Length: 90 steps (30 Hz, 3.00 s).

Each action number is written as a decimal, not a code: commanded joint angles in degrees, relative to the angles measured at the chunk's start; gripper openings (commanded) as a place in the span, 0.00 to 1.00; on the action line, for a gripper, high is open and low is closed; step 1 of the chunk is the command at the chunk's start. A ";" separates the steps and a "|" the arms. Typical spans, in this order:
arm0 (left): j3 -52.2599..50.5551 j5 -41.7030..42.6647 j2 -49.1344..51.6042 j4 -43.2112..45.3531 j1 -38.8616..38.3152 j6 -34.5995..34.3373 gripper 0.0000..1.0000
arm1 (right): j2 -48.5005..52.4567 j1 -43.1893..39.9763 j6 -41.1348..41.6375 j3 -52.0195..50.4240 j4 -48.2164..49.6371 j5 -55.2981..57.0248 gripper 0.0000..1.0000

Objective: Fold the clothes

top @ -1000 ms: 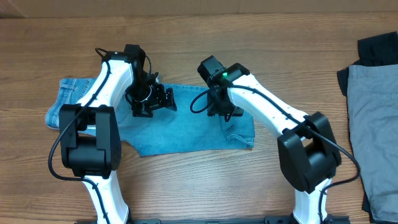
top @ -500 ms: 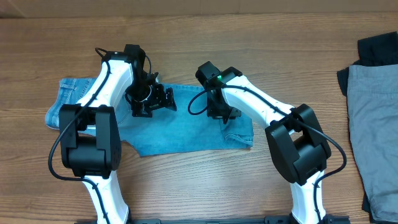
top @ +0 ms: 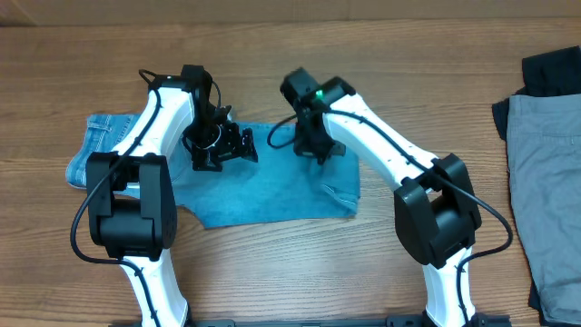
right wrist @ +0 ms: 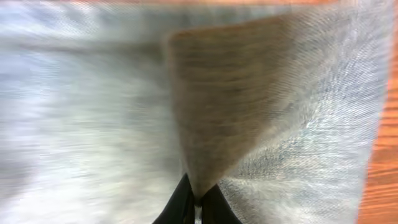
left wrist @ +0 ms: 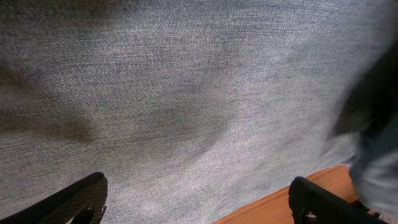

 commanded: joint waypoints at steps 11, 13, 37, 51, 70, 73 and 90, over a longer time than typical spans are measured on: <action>0.52 -2.67 -0.81 -1.22 1.05 1.27 0.96 | 0.26 6.05 5.97 0.31 5.07 -5.49 0.04; 0.52 -3.74 -0.81 -1.64 1.90 1.27 0.96 | 0.26 7.04 5.95 0.17 5.14 -6.03 0.04; 0.52 -2.05 -0.81 -3.87 6.60 2.78 0.98 | -1.68 -4.42 -12.46 2.14 -18.32 -11.43 0.12; 0.52 -1.64 -0.81 -4.26 6.21 2.82 0.99 | -3.17 -3.58 -11.21 -19.15 1.64 -16.98 0.04; 0.52 -1.62 -0.81 -4.24 6.21 2.80 0.99 | -9.77 -12.24 -11.30 -11.80 10.69 -15.19 0.04; 0.52 -1.64 -0.81 -4.26 6.21 2.80 0.99 | -7.30 -12.20 -11.28 -11.80 12.96 -16.33 0.04; 0.52 -1.62 -0.81 -4.26 6.19 2.80 0.99 | 1.18 -16.79 -10.88 -11.50 16.61 -13.66 0.04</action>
